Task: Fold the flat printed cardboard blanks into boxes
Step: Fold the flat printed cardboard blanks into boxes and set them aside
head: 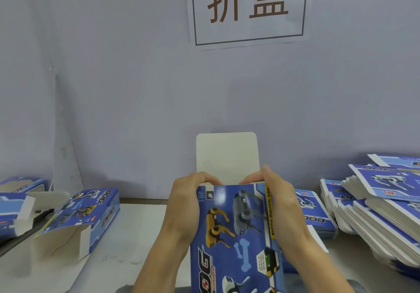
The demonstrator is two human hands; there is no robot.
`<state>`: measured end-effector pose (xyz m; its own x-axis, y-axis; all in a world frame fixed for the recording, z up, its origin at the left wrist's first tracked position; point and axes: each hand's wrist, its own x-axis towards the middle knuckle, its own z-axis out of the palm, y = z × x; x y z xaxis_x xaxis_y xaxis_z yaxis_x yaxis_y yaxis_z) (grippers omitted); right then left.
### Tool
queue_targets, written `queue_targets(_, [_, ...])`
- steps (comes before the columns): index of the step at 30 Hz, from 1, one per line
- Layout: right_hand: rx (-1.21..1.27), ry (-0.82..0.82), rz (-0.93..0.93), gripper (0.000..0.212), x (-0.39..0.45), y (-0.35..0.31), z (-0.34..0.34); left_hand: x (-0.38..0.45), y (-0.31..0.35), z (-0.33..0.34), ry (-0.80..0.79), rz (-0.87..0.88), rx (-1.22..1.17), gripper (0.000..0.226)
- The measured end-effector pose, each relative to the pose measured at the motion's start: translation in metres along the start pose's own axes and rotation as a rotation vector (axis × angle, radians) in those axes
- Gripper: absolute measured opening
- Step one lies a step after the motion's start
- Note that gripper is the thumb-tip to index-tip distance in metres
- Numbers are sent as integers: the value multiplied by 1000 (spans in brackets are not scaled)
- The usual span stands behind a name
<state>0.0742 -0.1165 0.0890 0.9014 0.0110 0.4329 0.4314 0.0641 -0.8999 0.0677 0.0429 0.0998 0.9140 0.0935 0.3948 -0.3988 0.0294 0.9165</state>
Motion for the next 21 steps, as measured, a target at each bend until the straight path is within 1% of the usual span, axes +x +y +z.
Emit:
queue_targets(3, [2, 25, 69, 31, 0, -2, -1, 0, -1, 3, -25, 19, 37, 35])
queue_targets(6, [56, 74, 93, 17, 3, -3, -2, -1, -2, 5, -3, 5, -60, 21])
queue_targets(7, [102, 93, 103, 11, 7, -4, -2, 0, -5, 5, 9, -9, -82, 21])
queue_targets(8, [127, 78, 112, 18, 7, -2, -4, 0, -7, 6, 13, -23, -91, 26])
queue_targets(10, [122, 18, 128, 45, 7, -1, -9, 0, -8, 6, 3, -38, -100, 36])
queue_targets(11, [120, 14, 133, 48, 8, -3, -7, 0, -8, 6, -2, -39, -117, 36])
queue_targets(14, [151, 64, 130, 31, 5, -6, 2, -1, -4, 7, 20, -19, -176, 29])
queue_targets(16, [155, 123, 100, 28, 2, -2, 1, -2, -2, 6, 71, -17, -184, 28])
queue_targets(18, [172, 137, 80, 31, 1, -3, 3, -3, -1, 4, 87, -15, -199, 26])
queue_targets(21, [179, 131, 81, 24, 2, 0, 3, -4, 2, 2, 41, -24, -219, 17])
